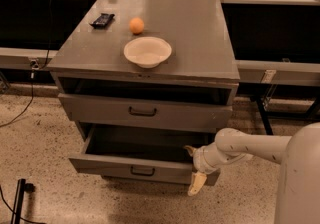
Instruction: Open middle drawer
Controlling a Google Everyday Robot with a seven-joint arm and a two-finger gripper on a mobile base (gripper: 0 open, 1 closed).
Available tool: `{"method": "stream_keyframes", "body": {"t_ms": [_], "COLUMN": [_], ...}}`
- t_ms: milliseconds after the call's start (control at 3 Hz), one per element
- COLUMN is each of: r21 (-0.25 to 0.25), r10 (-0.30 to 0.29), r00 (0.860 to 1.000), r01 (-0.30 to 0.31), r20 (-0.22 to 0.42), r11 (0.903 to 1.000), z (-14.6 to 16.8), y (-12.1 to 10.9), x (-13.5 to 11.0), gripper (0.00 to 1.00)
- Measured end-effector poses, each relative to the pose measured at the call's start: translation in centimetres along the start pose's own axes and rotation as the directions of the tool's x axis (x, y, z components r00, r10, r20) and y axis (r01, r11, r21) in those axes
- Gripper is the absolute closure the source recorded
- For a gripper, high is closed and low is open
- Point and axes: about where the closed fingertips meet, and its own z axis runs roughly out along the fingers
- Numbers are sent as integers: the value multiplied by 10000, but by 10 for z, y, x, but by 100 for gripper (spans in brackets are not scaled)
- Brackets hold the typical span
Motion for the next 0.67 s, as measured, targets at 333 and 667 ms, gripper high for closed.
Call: {"method": "stream_keyframes", "body": {"t_ms": [333,667], "r21": [-451,-614], "r10": [-596,-962], "r00": [9974,9932], "r01": [578,922], "r20": [-415,-660], "r11": [9973,9938], "z": [-10,-29], "y": [0,-11], "x": [-28,-62], "gripper": [0,0]}}
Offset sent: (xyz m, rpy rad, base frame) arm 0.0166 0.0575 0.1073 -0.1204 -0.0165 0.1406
